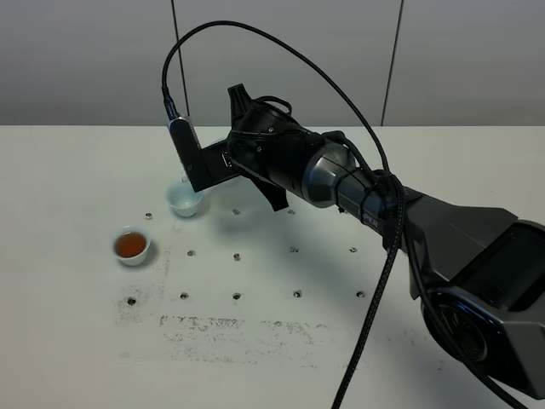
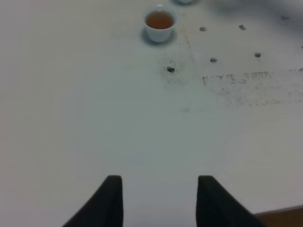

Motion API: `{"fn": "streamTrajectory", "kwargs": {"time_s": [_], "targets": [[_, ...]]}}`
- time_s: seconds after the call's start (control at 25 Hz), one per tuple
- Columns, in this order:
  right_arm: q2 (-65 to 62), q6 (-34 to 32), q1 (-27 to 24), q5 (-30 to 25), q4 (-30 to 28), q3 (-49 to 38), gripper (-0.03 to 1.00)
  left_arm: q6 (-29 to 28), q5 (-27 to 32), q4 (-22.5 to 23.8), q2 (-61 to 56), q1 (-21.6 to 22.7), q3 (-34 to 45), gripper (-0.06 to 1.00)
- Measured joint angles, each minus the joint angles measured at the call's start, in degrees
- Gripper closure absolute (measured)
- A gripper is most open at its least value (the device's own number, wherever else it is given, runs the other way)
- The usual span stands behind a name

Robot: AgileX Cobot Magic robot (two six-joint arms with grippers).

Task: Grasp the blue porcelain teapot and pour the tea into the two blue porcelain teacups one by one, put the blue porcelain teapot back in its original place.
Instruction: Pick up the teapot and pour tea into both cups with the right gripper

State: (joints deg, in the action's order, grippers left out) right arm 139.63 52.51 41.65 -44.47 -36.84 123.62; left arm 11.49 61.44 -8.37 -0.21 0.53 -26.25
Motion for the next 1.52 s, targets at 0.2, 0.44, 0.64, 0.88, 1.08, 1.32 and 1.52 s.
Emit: {"fn": "streamTrajectory", "kwargs": {"time_s": [0.2,0.44,0.64,0.88,1.08,1.32,1.52], "targets": [[0.00,0.00,0.51,0.56,-3.58,0.00,0.89,0.00,0.00,0.00,0.00,0.00,0.00,0.52],[0.05,0.16,1.45,0.96,-5.96,0.00,0.89,0.00,0.00,0.00,0.00,0.00,0.00,0.52],[0.05,0.16,1.98,1.21,-8.27,0.00,0.89,0.00,0.00,0.00,0.00,0.00,0.00,0.52],[0.05,0.16,2.08,1.60,-10.90,0.00,0.89,0.00,0.00,0.00,0.00,0.00,0.00,0.52],[0.05,0.16,2.20,1.60,-12.01,0.00,0.89,0.00,0.00,0.00,0.00,0.00,0.00,0.52],[0.45,0.16,2.19,1.77,-13.09,-0.69,0.89,0.00,0.00,0.00,0.00,0.00,0.00,0.52],[1.03,0.16,2.19,1.77,-13.47,-0.74,0.89,0.00,0.00,0.00,0.00,0.00,0.00,0.52]]}}
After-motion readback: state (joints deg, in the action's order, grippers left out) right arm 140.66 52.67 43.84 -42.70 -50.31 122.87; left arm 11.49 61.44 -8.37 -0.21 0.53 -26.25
